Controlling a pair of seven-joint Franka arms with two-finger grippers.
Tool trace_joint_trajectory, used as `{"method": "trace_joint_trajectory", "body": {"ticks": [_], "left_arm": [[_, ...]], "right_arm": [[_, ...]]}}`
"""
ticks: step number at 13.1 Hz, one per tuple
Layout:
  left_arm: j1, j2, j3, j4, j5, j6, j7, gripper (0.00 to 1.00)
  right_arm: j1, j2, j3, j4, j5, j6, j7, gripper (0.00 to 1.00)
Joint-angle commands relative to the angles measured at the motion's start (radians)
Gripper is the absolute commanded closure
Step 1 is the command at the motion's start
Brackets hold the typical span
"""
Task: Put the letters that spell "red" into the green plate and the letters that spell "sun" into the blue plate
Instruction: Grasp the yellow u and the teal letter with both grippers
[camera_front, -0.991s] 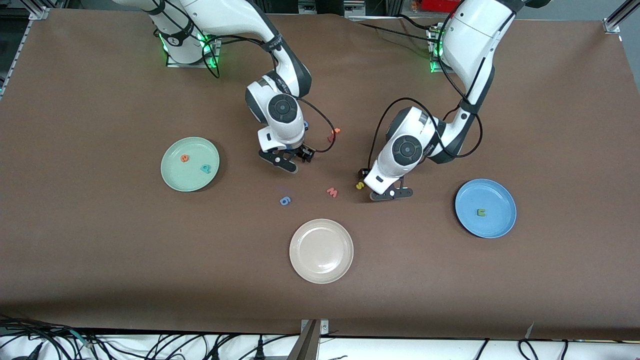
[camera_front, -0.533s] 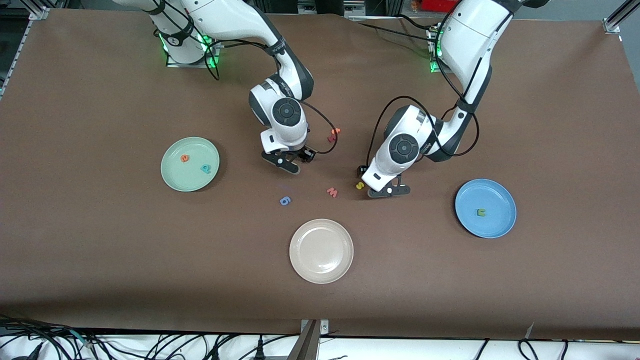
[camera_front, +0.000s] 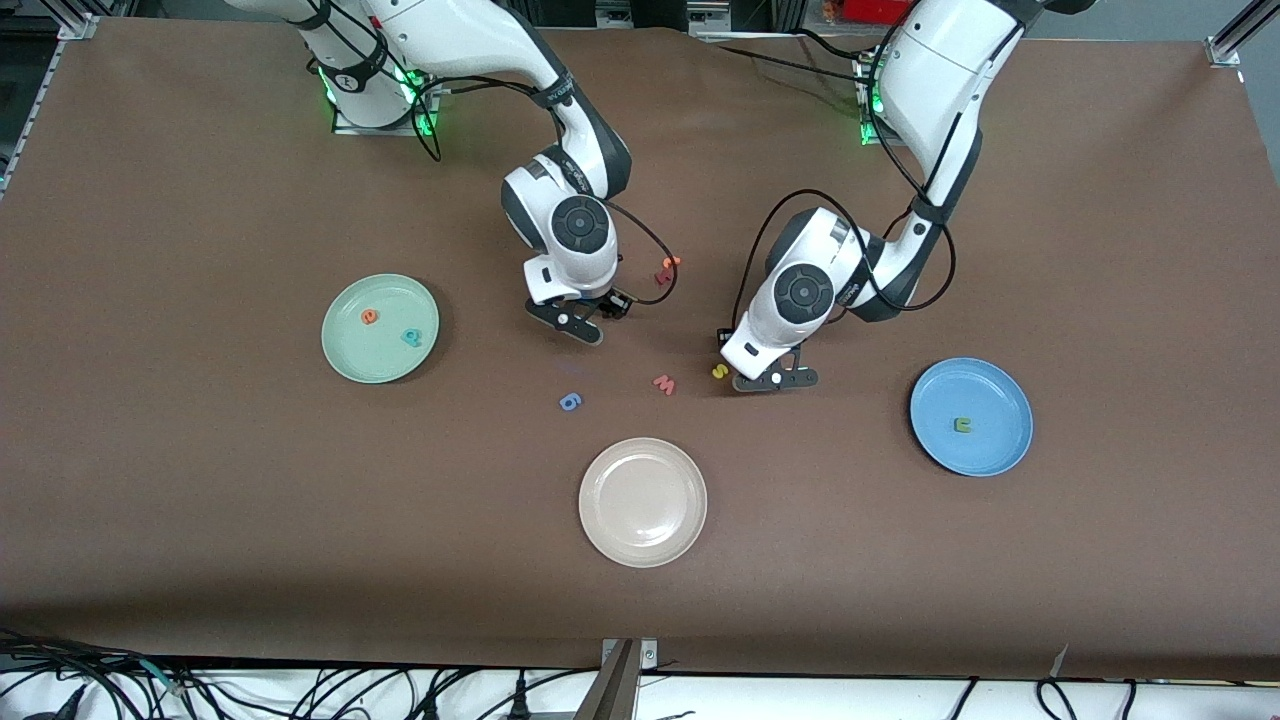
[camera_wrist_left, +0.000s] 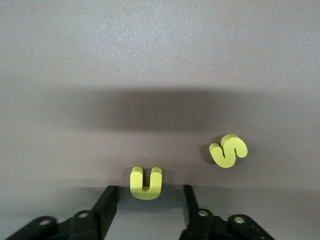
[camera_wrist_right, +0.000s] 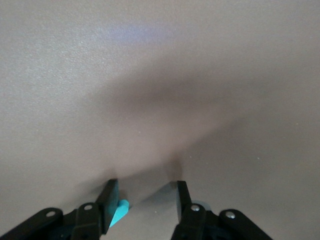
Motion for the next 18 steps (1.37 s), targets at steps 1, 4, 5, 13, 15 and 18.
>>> {"method": "trace_joint_trajectory", "body": {"ticks": [1,4,5,13,15,18], "left_arm": [[0.005,-0.019,0.003,-0.025,0.024,0.011,0.003,0.44],[0.008,-0.019,0.004,-0.021,0.026,0.011,0.004,0.52],[0.008,-0.017,0.006,-0.021,0.026,0.012,0.004,0.53],[0.009,-0.017,0.012,-0.018,0.026,0.014,0.004,0.8],[0.012,-0.02,0.015,-0.014,0.026,0.012,0.006,0.85],[0.047,-0.045,0.027,-0.013,0.027,0.003,0.039,0.85]], "right_arm": [[0.031,0.007,-0.003,0.012,0.002,-0.021,0.018,0.46],[0.046,0.001,-0.003,0.029,0.012,-0.015,0.021,0.46],[0.045,0.001,-0.003,0.032,0.012,-0.018,0.021,0.46],[0.069,0.021,-0.002,0.052,0.012,0.016,0.105,0.46],[0.077,0.037,-0.002,0.052,0.012,0.039,0.107,0.46],[0.086,0.042,-0.002,0.049,0.012,0.042,0.105,0.48]]}}
